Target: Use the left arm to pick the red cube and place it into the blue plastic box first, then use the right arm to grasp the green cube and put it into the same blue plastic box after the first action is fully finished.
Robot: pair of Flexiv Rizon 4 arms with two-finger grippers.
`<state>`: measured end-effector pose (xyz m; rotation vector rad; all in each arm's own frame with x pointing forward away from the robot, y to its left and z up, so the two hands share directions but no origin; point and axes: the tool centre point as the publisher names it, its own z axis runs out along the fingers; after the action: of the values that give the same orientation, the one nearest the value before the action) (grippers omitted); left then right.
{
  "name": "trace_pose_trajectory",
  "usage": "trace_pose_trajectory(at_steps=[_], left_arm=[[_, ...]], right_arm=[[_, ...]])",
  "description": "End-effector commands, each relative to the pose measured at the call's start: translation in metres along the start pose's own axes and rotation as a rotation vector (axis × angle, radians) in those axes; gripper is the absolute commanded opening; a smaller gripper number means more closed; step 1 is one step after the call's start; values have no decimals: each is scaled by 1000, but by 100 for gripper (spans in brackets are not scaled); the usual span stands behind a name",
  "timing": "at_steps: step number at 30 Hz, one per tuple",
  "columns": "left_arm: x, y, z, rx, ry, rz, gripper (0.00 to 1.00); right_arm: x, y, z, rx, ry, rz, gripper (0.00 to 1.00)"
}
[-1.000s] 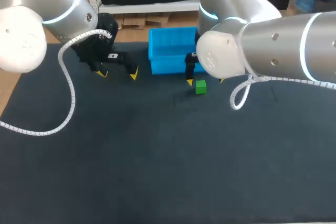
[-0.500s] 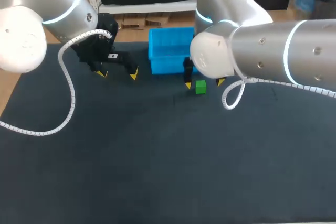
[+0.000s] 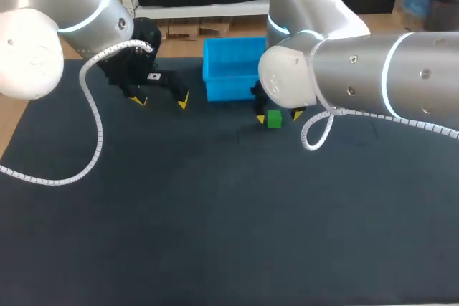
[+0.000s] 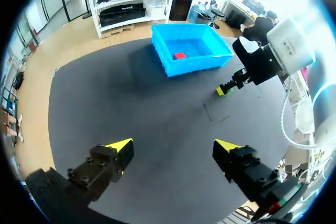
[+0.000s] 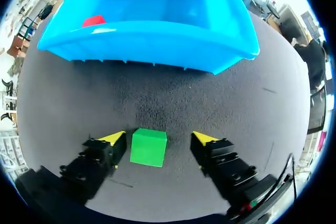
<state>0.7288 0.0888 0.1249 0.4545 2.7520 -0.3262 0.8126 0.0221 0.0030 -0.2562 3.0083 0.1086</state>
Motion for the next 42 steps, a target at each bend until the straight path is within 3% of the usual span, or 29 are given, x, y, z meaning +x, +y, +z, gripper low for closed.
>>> trace_pose_trajectory(at_steps=[1, 23, 42], left_arm=[[-1, 1, 1, 4, 0, 2, 100], [-1, 1, 1, 4, 0, 2, 100], [-1, 1, 1, 4, 0, 2, 100]], right_arm=[[4, -3, 7, -20, -15, 7, 0], [5, 4, -26, 22, -59, -16, 0], [-19, 19, -138, 118, -329, -73, 0]])
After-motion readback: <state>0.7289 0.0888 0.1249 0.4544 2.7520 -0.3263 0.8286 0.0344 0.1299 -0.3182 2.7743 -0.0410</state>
